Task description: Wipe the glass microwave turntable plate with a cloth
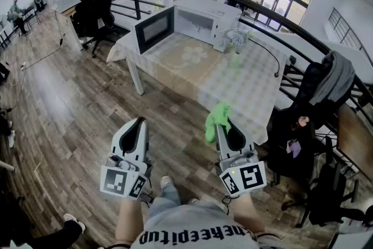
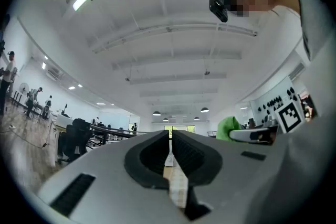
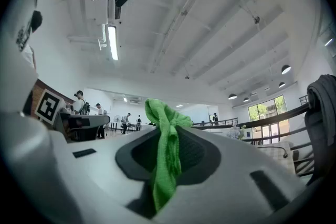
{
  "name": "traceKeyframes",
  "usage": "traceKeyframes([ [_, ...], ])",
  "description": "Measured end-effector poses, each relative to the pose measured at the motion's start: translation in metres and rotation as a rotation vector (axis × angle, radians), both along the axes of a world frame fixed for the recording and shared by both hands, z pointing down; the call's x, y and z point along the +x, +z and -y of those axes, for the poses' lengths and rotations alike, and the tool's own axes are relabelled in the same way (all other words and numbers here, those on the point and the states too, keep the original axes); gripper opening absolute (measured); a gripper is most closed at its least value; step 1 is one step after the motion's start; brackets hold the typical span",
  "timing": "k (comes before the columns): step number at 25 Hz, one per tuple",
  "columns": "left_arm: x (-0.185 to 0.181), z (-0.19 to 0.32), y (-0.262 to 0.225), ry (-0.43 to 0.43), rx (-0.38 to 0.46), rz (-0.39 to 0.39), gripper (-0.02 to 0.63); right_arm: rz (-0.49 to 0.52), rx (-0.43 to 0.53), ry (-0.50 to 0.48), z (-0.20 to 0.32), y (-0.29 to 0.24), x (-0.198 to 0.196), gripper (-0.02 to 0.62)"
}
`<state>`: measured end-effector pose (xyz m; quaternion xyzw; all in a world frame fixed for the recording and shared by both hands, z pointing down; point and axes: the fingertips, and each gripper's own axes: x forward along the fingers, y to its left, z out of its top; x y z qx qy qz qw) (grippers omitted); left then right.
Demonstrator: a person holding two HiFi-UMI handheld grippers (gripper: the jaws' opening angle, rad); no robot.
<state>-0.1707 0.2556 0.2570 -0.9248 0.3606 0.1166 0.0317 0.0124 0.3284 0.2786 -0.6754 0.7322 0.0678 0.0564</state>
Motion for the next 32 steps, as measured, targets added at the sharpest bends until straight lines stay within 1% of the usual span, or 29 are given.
traceKeyframes([
  [14, 0.000, 0.047, 0.004, 0.006, -0.007, -0.001, 0.017, 0.014, -0.004, 0.020, 0.044, 0.005, 0.003, 0.060],
  [22, 0.002, 0.091, 0.004, 0.010, 0.003, -0.006, 0.017, 0.030, 0.013, 0.038, 0.083, 0.005, 0.008, 0.060],
  [32, -0.009, 0.143, 0.004, 0.023, 0.007, -0.017, 0.017, 0.047, 0.020, 0.064, 0.131, 0.006, -0.001, 0.060],
])
